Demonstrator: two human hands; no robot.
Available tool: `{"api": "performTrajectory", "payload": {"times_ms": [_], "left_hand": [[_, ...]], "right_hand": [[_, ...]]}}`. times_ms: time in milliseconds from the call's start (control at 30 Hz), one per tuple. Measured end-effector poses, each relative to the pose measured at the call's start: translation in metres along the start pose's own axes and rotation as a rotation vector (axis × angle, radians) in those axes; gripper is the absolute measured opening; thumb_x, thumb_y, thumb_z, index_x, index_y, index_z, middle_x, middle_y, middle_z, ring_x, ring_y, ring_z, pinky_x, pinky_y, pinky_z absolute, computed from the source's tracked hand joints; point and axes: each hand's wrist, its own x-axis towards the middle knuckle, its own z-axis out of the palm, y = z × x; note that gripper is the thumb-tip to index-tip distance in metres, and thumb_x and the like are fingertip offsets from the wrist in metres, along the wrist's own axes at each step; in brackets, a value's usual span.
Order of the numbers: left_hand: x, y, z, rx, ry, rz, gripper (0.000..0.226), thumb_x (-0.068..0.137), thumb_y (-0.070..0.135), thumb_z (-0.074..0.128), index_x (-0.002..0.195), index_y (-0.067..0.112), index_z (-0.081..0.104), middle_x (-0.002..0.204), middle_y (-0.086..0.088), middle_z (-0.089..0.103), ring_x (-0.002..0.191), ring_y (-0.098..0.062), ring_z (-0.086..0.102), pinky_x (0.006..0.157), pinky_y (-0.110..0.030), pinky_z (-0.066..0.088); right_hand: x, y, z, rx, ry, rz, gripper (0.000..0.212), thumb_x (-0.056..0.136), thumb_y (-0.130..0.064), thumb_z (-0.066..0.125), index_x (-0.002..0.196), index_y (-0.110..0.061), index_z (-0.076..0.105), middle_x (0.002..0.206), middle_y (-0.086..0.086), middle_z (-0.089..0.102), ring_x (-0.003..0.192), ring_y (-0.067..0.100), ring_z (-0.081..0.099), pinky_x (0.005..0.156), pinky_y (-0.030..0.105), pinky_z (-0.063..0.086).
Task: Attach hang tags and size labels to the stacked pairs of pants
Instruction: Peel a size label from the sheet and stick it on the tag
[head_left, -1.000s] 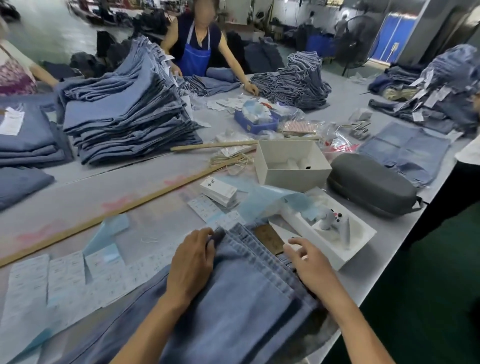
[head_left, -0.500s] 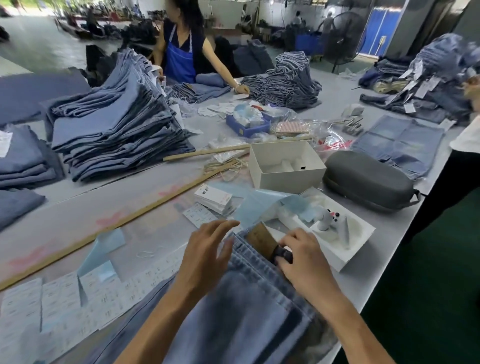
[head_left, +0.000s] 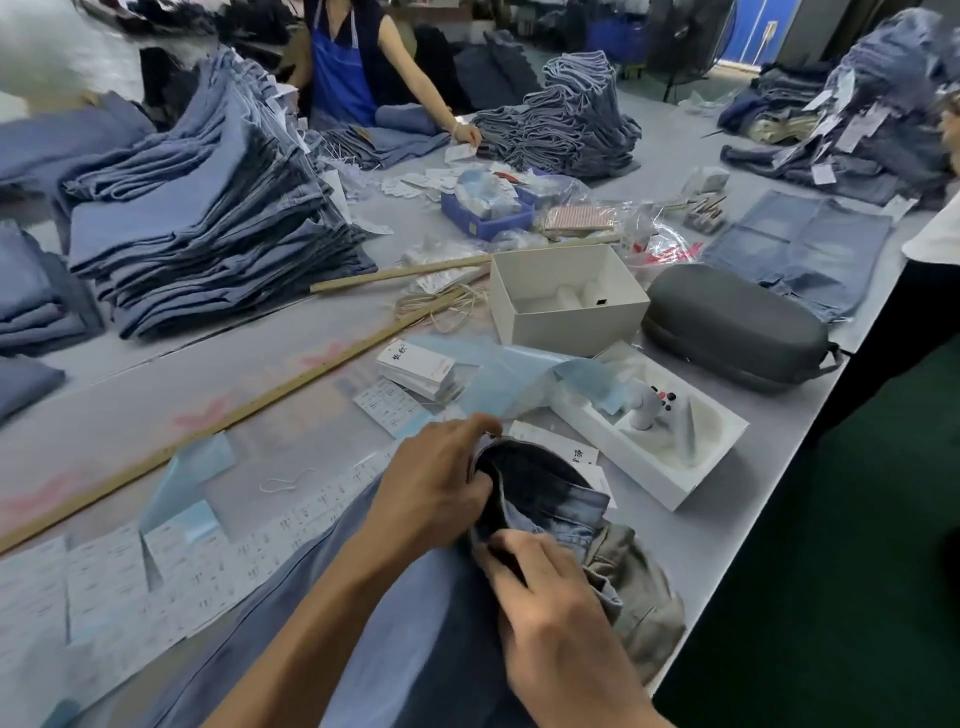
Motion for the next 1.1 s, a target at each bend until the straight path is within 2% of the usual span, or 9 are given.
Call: {"api": "performTrajectory", "payload": {"times_ms": [200,333,467,567,633,700,833,933,1100], "left_hand": [[0.017,0.005,-0.003,-0.049,0.105,-0.15,0.021,0.096,0.022,0.057,0.108,0.032,0.072,0.102,0.006,0.074,0.096,-0.021,0.067,0.078,-0.032,0.05],[0.015,-0.008,-0.015,-0.502,0.149,-0.324,0.034,0.095,0.008,0.056,0.094,0.039,0.069,0.086,0.008,0.074,0.077,-0.012,0.065,0.061,-0.018,0.048],[-0.001,-0.016,-0.028,-0.803,0.109,-0.399,0.049,0.09,-0.012,0.049,0.094,0.034,0.068,0.077,0.001,0.073,0.062,-0.009,0.06,0.054,-0.023,0.049],[-0.004,-0.012,-0.031,-0.887,0.133,-0.49,0.045,0.09,-0.013,0.046,0.097,0.025,0.067,0.072,0.002,0.071,0.064,-0.014,0.062,0.061,-0.033,0.05],[-0.002,-0.01,-0.033,-0.894,0.161,-0.567,0.041,0.091,-0.009,0.048,0.095,0.025,0.07,0.077,-0.007,0.071,0.072,-0.024,0.061,0.068,-0.038,0.048],[-0.001,-0.009,-0.034,-0.872,0.165,-0.604,0.036,0.094,-0.003,0.05,0.094,0.026,0.072,0.082,-0.01,0.07,0.075,-0.024,0.06,0.066,-0.033,0.048],[-0.001,-0.001,-0.028,-0.853,0.129,-0.554,0.03,0.098,0.003,0.053,0.095,0.024,0.074,0.069,0.002,0.066,0.06,-0.006,0.061,0.052,-0.019,0.049],[-0.006,0.003,-0.03,-0.734,0.071,-0.424,0.007,0.093,0.026,0.07,0.095,0.032,0.074,0.066,0.007,0.06,0.065,-0.009,0.06,0.064,-0.023,0.051],[0.002,0.015,-0.06,0.154,-0.173,-0.034,0.031,0.078,0.065,0.07,0.103,0.048,0.063,0.106,0.019,0.057,0.101,-0.006,0.054,0.08,-0.033,0.041]], "right_hand": [[0.016,0.004,-0.025,0.186,-0.13,0.054,0.022,0.093,-0.014,0.059,0.112,-0.012,0.071,0.116,-0.002,0.06,0.096,0.014,0.064,0.084,0.023,0.053],[0.051,0.042,-0.048,0.388,0.023,0.315,0.015,0.099,-0.018,0.058,0.106,-0.02,0.072,0.1,-0.014,0.065,0.083,0.0,0.066,0.074,0.011,0.052],[0.077,0.051,-0.039,0.405,-0.211,0.42,0.034,0.092,-0.015,0.071,0.121,-0.032,0.07,0.109,-0.022,0.066,0.07,-0.009,0.062,0.075,0.004,0.044],[0.089,0.043,-0.034,0.183,-0.303,0.299,0.04,0.088,-0.033,0.076,0.126,-0.037,0.064,0.122,-0.019,0.063,0.095,0.005,0.065,0.088,0.023,0.05],[0.092,0.035,-0.036,0.074,-0.274,0.236,0.037,0.083,-0.04,0.079,0.116,-0.035,0.064,0.112,-0.015,0.063,0.085,0.013,0.067,0.074,0.029,0.052],[0.087,0.03,-0.037,0.0,-0.233,0.215,0.035,0.077,-0.041,0.083,0.104,-0.031,0.062,0.1,-0.013,0.062,0.084,0.015,0.063,0.066,0.025,0.043],[0.073,0.03,-0.04,-0.105,-0.345,0.268,0.033,0.084,-0.049,0.074,0.111,-0.033,0.066,0.103,-0.014,0.065,0.104,0.015,0.055,0.082,0.031,0.045],[0.065,0.031,-0.046,-0.144,-0.314,0.219,0.015,0.079,-0.03,0.081,0.092,-0.027,0.074,0.089,-0.009,0.061,0.084,0.018,0.058,0.071,0.032,0.046],[0.038,0.004,-0.029,-0.162,0.054,0.011,0.019,0.083,0.002,0.073,0.069,-0.01,0.066,0.082,0.005,0.063,0.067,0.027,0.056,0.061,0.038,0.044]]}}
